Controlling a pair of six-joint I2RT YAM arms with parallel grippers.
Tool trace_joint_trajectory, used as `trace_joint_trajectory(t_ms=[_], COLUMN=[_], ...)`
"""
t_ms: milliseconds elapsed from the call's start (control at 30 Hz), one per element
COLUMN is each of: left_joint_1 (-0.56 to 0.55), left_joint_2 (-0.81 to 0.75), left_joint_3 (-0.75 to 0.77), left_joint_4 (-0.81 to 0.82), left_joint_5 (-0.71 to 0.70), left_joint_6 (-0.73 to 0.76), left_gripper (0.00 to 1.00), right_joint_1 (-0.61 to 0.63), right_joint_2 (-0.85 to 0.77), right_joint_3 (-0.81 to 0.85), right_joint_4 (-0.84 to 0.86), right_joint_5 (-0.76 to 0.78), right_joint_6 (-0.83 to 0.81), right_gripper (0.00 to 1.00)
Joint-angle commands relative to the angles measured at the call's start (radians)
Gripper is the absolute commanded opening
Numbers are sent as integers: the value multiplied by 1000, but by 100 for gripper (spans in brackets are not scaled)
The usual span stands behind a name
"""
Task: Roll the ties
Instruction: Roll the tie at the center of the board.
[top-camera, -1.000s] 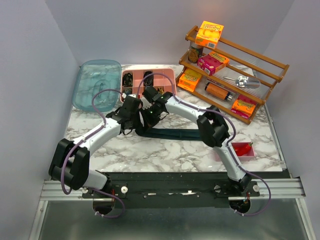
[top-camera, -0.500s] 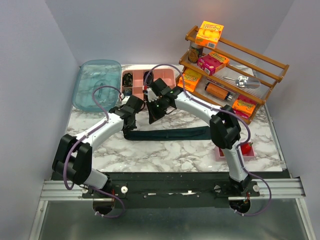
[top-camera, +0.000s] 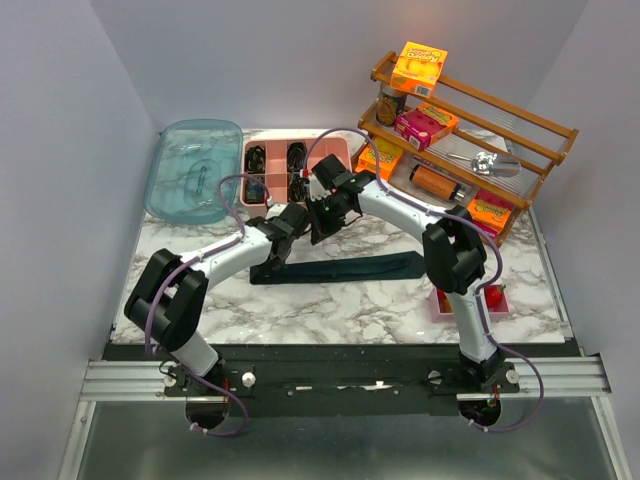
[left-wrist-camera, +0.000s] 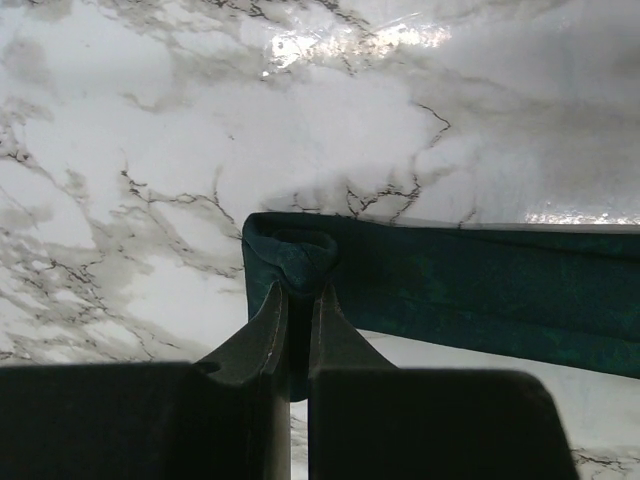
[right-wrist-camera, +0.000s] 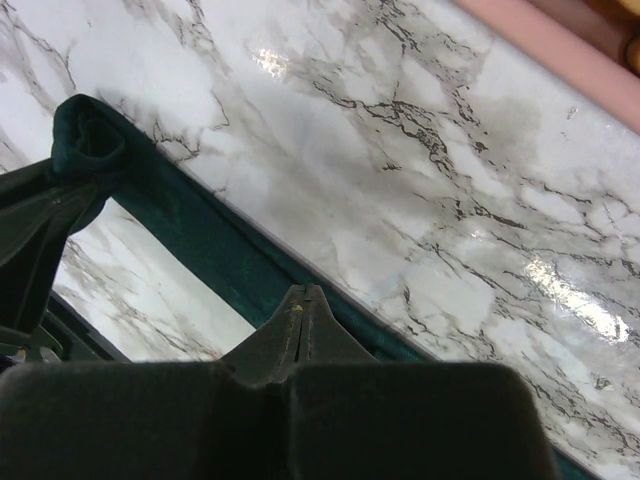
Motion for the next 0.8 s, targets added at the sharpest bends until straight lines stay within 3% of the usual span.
trace_joint_trajectory(t_ms=[0, 133, 233, 267, 333, 367, 433, 733, 767], left_joint_1=[-23, -40, -44, -44, -44, -46, -46, -44, -44], left_joint_2=[44, 75, 83, 83, 81, 77, 63, -40, -54], left_joint_3=[30, 35, 26, 15, 8, -3, -17, -48, -49], left_joint_4=[21, 51, 79, 91, 117, 126, 157, 182, 182], left_joint_5=[-4, 29, 67, 87, 124, 134, 162, 158, 138], left_joint_6=[-23, -31, -35, -31, -40, -41, -48, -63, -64], left_gripper=[0, 6, 21, 34, 45, 55, 62, 65, 69], right_joint_1=[5, 4, 4, 4, 4, 5, 4, 4, 4], right_joint_2=[-25, -24, -21, -21, -18, -16, -16, -19, -21], right_joint_3=[-18, -26, -32, -33, -35, -35, -38, -35, -34], right_joint_4=[-2, -3, -2, -2, 0, 0, 0, 0, 0], right_joint_5=[10, 13, 12, 13, 7, 6, 6, -16, -19], right_joint_6=[-15, -18, -16, -16, -21, -21, -22, -30, -30], right_gripper=[1, 1, 1, 1, 1, 1, 1, 1, 1])
